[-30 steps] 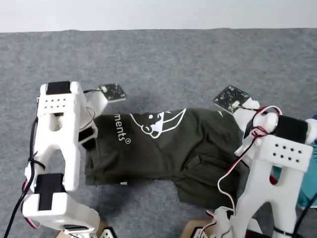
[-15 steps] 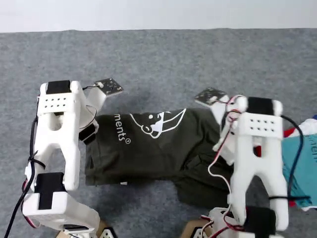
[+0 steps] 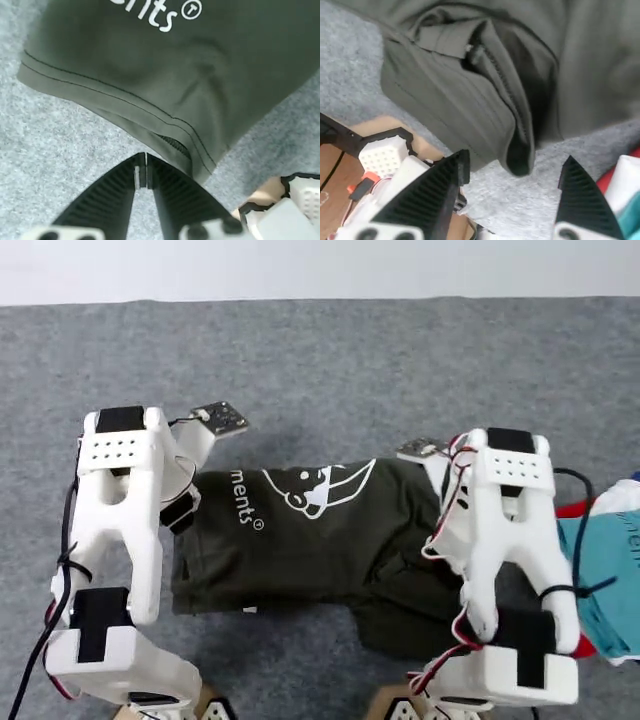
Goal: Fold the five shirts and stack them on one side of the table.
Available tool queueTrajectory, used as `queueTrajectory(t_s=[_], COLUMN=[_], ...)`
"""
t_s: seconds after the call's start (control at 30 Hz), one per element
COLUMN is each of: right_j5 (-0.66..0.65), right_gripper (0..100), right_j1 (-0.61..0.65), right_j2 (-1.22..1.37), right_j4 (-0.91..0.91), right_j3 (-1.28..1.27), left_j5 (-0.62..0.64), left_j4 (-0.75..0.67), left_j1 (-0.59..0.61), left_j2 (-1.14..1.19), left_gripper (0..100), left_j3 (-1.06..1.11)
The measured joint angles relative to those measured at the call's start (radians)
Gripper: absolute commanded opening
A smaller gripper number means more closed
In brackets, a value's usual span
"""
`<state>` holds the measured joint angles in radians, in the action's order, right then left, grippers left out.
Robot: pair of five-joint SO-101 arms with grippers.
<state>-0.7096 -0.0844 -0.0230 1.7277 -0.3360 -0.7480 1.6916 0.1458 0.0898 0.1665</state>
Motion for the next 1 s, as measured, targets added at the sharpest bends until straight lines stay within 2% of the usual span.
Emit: queueTrajectory(t_s=[0.13,0.3,0.5,0.6,0.83,1.0], right_j5=[0.058,0.060,-0.037,-0.058,-0.092,-0.095], right_gripper=[29.2,28.4,13.2,10.1,10.9,25.5], right_j1=[-0.031,-0.031,-0.031,-0.031,-0.041,-0.066], right_j2=[0.025,0.025,0.011,0.011,0.075,0.084], right_j4=[-0.011,0.018,0.023,0.023,0.023,0.015], right_j3=[0.000,0.000,-0.006,-0.006,-0.006,-0.005], left_j5=[0.000,0.000,0.000,0.000,0.000,0.000], left_j4=[-0.034,-0.072,-0.075,-0.075,-0.075,-0.075], left_j1=[0.000,0.000,0.000,0.000,0.000,0.000], left_j2=[0.000,0.000,0.000,0.000,0.000,0.000], left_gripper=[1,1,1,1,1,1], left_j3=[0.012,0.046,0.046,0.046,0.046,0.046])
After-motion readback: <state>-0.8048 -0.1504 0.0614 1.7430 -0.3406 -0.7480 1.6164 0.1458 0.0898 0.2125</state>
